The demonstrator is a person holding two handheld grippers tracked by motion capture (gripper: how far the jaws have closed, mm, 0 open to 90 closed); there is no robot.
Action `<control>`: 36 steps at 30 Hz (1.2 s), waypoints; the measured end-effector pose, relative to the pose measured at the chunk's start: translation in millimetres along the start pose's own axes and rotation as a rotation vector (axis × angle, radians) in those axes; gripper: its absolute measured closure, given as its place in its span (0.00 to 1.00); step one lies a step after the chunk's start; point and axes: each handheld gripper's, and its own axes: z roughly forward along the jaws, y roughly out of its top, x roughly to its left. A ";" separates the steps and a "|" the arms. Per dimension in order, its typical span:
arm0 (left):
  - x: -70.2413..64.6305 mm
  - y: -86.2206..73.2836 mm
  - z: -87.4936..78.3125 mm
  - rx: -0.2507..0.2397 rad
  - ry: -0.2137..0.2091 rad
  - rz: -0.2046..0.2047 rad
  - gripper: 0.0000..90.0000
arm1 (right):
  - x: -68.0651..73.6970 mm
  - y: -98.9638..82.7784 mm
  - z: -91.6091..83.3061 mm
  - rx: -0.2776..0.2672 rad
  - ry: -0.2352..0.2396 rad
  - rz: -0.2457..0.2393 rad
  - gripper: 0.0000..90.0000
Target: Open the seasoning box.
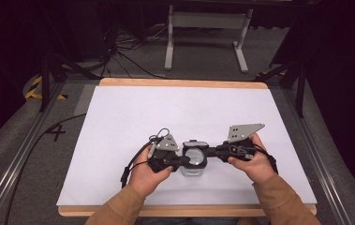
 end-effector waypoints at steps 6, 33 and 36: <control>-2.2 0.8 0.9 0.000 0.021 0.017 0.99 | -10.8 9.7 5.6 -0.066 -0.049 0.037 1.00; -2.9 0.0 0.1 -0.001 0.024 -0.006 0.99 | -24.1 13.6 25.0 -0.134 -0.240 0.055 0.99; -1.7 0.4 -4.2 0.000 0.043 -0.011 0.88 | -21.1 13.3 22.0 -0.131 -0.223 0.043 0.95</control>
